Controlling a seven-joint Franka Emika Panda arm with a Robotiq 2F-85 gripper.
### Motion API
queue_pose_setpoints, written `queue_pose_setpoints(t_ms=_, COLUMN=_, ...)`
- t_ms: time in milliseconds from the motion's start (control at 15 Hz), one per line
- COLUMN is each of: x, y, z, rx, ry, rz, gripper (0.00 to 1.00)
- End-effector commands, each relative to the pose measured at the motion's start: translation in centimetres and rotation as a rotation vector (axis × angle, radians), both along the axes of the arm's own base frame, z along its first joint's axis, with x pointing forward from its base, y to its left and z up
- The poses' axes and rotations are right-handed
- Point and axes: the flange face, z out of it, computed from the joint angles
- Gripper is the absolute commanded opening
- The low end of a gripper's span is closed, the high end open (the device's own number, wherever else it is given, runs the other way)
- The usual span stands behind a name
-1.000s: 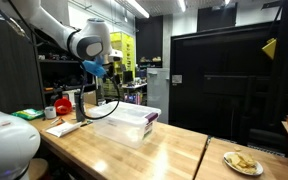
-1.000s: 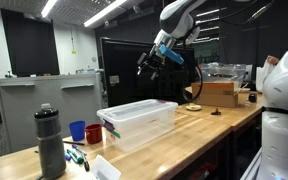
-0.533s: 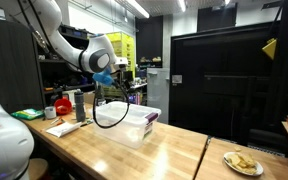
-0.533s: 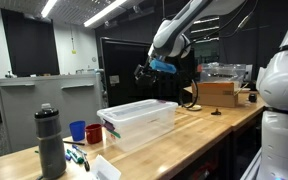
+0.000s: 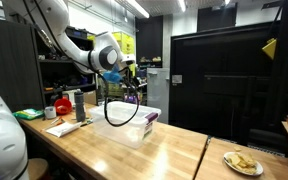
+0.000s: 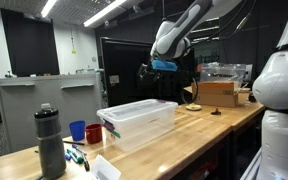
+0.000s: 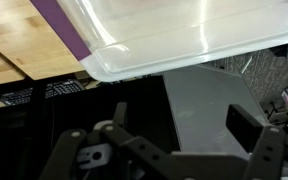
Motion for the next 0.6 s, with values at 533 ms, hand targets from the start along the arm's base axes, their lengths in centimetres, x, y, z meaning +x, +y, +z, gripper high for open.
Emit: queue_pose_setpoints(t_ms=533, x=1.1, y=-4.9, z=-1.8, rx=-0.125, ry=0.12, rz=-0.197, gripper=1.0)
